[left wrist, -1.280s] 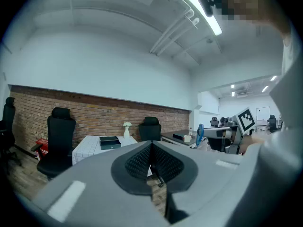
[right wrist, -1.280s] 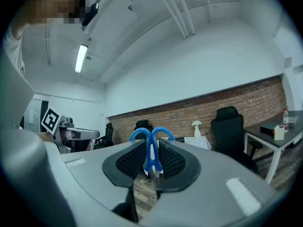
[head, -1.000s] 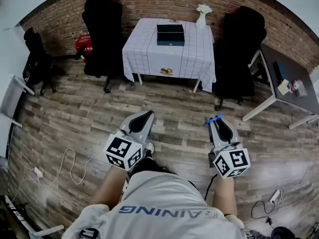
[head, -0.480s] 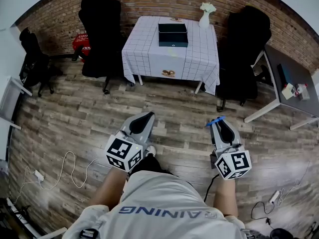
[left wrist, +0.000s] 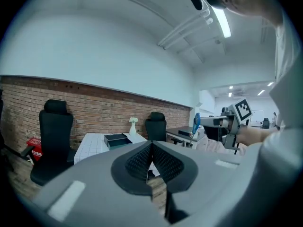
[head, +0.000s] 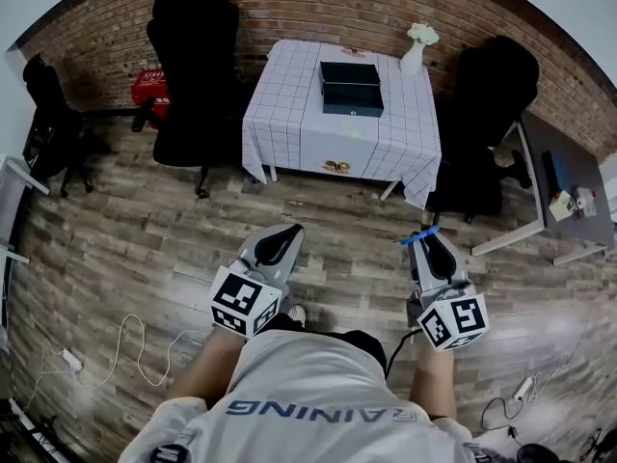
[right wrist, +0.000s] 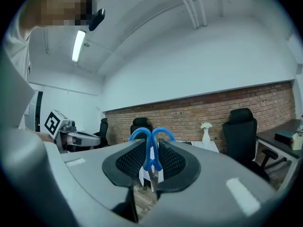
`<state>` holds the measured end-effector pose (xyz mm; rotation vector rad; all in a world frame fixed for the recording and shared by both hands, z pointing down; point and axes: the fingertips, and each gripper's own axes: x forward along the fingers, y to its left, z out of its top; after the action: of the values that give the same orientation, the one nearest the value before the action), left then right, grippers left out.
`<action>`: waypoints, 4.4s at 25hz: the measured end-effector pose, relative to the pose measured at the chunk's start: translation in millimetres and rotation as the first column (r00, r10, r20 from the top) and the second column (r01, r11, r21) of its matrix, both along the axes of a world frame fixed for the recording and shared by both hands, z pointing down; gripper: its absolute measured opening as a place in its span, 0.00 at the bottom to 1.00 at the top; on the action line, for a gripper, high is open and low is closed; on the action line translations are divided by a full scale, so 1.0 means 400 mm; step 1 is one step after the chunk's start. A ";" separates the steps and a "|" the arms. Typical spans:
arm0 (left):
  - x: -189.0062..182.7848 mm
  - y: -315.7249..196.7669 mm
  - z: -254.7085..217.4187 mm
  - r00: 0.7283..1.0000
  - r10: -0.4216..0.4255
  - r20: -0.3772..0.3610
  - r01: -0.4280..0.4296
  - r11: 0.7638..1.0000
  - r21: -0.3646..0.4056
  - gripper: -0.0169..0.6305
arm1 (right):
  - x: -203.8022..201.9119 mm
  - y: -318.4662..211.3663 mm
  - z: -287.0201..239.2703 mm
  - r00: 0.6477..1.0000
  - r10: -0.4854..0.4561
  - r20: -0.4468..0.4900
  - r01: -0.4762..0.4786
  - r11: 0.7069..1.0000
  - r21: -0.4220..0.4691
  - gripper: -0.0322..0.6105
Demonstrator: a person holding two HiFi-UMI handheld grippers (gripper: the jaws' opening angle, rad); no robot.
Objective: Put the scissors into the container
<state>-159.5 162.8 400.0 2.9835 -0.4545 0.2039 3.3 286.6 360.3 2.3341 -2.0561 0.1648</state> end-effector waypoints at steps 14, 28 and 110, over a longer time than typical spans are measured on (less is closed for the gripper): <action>0.081 -0.267 0.021 0.999 -0.026 -0.039 0.024 0.999 -0.048 0.03 | 0.101 -0.276 -0.009 0.999 -0.026 -0.035 0.024 0.998 -0.057 0.21; 0.356 -0.492 -0.027 0.990 -0.138 -0.020 0.138 0.990 -0.016 0.03 | 0.407 -0.562 -0.042 0.989 -0.146 -0.028 0.146 0.989 -0.006 0.21; 0.631 -1.226 0.139 0.898 -0.431 0.087 0.440 0.877 -0.195 0.03 | 0.633 -1.475 0.852 0.558 -0.828 -0.060 0.215 0.214 -0.953 0.21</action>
<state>92.7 -327.5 455.5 2.5886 -1.0232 0.2499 256.5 -303.4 701.3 0.7129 -1.6514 0.3382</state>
